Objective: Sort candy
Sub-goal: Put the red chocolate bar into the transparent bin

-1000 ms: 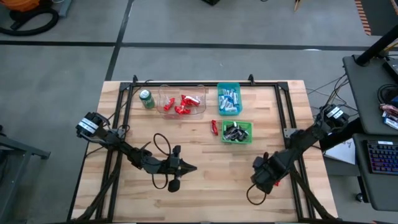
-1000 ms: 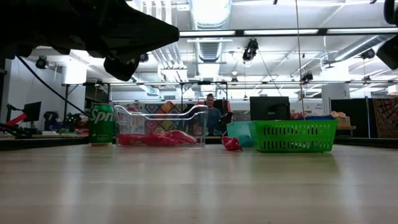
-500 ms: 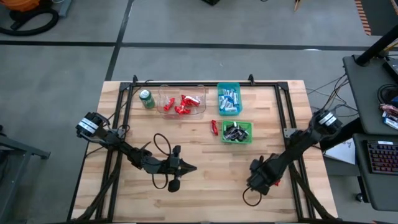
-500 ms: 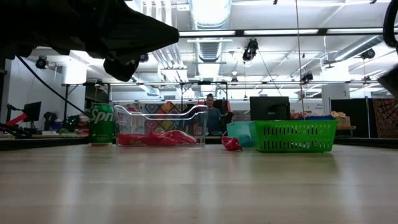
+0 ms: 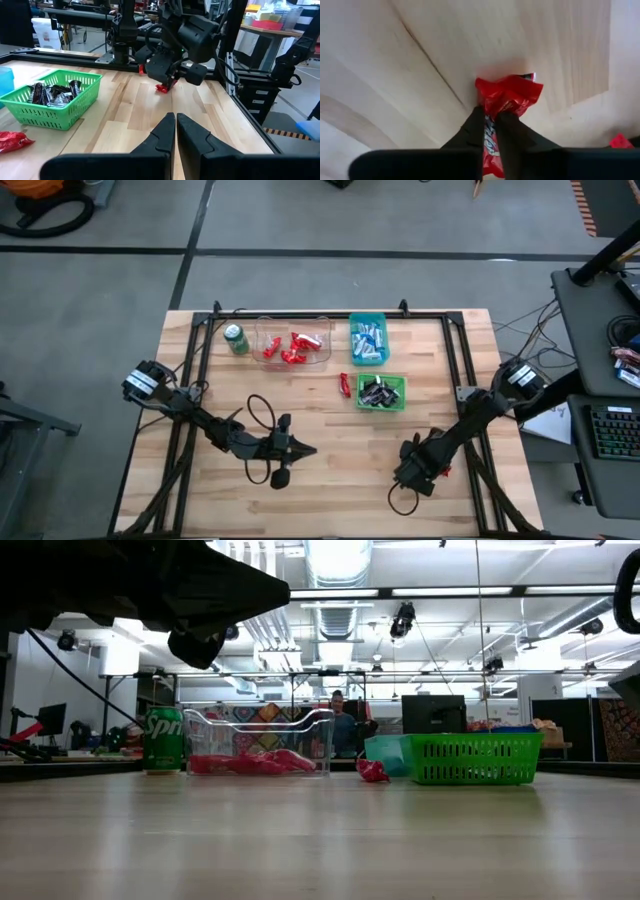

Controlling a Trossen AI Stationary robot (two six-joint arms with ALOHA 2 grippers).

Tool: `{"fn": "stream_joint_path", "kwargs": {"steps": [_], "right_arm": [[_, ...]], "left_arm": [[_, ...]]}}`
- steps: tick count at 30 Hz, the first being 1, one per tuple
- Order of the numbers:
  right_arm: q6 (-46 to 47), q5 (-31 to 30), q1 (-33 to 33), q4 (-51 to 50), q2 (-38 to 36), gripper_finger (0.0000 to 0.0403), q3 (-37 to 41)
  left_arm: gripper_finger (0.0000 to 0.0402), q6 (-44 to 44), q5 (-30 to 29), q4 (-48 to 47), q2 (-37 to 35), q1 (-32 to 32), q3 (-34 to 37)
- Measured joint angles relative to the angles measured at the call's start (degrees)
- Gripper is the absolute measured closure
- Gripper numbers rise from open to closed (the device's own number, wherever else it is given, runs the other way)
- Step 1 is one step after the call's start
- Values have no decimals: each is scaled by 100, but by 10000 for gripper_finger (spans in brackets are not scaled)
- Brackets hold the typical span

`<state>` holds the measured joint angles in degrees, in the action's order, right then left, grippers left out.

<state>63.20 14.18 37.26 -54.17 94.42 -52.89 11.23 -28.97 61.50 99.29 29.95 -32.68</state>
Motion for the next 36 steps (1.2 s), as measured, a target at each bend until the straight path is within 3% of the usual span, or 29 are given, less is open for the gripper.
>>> {"fn": "stream_joint_path", "kwargs": {"steps": [11, 16, 23, 27, 32, 36], "right_arm": [[-46, -1067, -311, 216, -1060, 392, 11], [-752, -1781, -578, 1012, -1579, 392, 9], [-2797, -3425, -960, 3060, -1900, 392, 72], [-4184, -4146, -1031, 4826, -1810, 391, 284], [-5537, -4267, -1125, 7286, -1509, 391, 766], [-5891, -4270, -1171, 8427, -1357, 391, 1020]], "left_arm": [[402, -1, 0, -22, 0, 0, -27], [402, -1, 0, -21, 0, 0, -29], [402, 49, 0, -18, 0, 0, -31], [402, 220, -2, -13, 0, 0, -31], [402, 284, 0, 11, 0, 0, -131], [397, 284, -1, -25, 0, 0, -328]]}}
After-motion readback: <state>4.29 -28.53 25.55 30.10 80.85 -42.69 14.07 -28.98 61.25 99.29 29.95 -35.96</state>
